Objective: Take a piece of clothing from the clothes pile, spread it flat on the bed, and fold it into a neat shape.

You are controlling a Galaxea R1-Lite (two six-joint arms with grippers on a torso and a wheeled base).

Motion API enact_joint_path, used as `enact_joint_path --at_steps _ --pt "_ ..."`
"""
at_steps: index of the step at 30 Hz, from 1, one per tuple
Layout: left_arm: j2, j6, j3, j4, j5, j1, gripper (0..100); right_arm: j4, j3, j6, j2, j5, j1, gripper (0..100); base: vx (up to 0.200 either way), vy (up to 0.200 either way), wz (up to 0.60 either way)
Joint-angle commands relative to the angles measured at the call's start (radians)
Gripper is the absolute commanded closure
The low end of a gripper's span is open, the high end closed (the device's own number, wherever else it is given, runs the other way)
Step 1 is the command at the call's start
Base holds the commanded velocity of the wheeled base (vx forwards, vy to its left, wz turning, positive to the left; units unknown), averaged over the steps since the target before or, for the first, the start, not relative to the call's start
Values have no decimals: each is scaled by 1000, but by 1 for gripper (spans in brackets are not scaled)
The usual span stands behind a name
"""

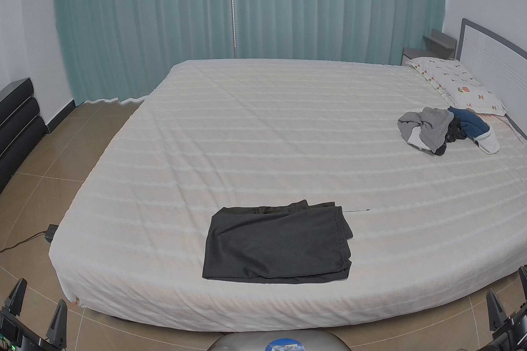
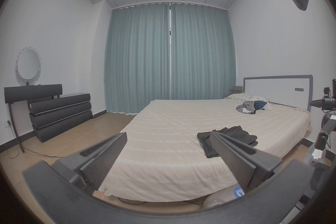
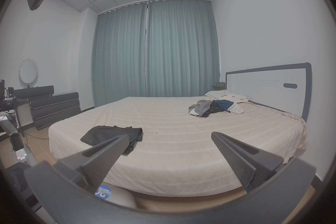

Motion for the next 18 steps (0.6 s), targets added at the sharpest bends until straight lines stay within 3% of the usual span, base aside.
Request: enact_joint_path --at_steps 1,18 --pt "-11 0 15 1 2 2 0 3 13 -3 -10 1 0 0 0 0 0" --pt "-11 0 16 1 2 1 0 0 13 4 -10 1 3 0 0 0 0"
